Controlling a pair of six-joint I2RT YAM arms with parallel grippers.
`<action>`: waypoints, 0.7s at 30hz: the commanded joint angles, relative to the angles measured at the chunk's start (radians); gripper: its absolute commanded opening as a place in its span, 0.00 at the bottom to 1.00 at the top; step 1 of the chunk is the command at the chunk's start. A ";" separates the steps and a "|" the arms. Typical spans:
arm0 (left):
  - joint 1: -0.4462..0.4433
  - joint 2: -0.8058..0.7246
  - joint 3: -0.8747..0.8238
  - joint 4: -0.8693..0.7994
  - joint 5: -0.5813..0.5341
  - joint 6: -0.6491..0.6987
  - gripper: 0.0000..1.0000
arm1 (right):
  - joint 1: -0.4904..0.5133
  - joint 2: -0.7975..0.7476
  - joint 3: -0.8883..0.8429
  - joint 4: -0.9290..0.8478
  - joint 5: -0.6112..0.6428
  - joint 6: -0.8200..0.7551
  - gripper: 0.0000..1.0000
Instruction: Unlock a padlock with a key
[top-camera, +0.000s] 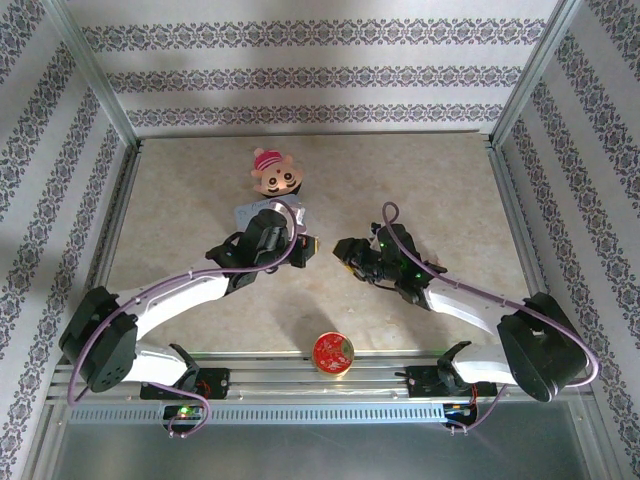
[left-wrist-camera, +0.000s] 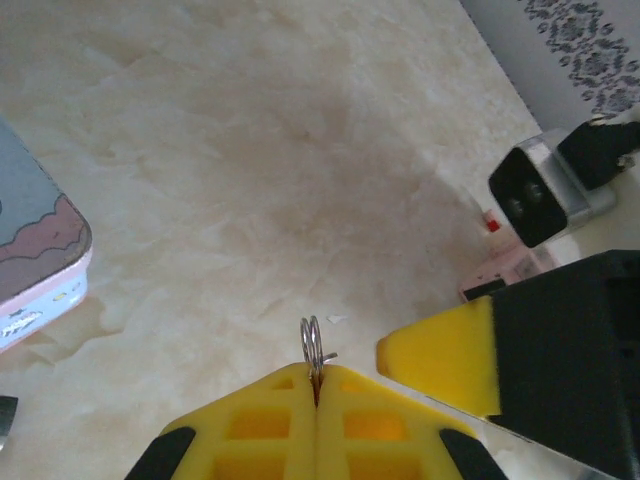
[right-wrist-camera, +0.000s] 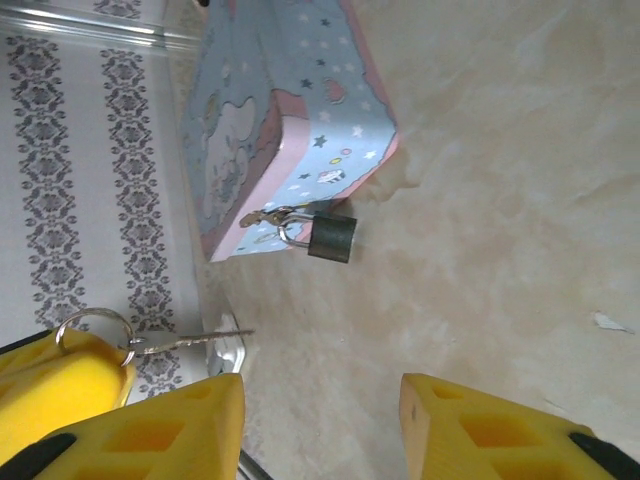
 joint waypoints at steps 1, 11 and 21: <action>-0.023 0.050 0.010 0.045 -0.105 0.036 0.00 | -0.029 -0.024 0.032 -0.069 0.061 -0.039 0.45; -0.101 0.237 0.061 0.064 -0.287 -0.051 0.00 | -0.053 -0.178 0.078 -0.443 0.253 -0.209 0.48; -0.194 0.347 0.067 0.028 -0.230 -0.175 0.06 | -0.044 -0.173 0.125 -0.614 0.321 -0.318 0.48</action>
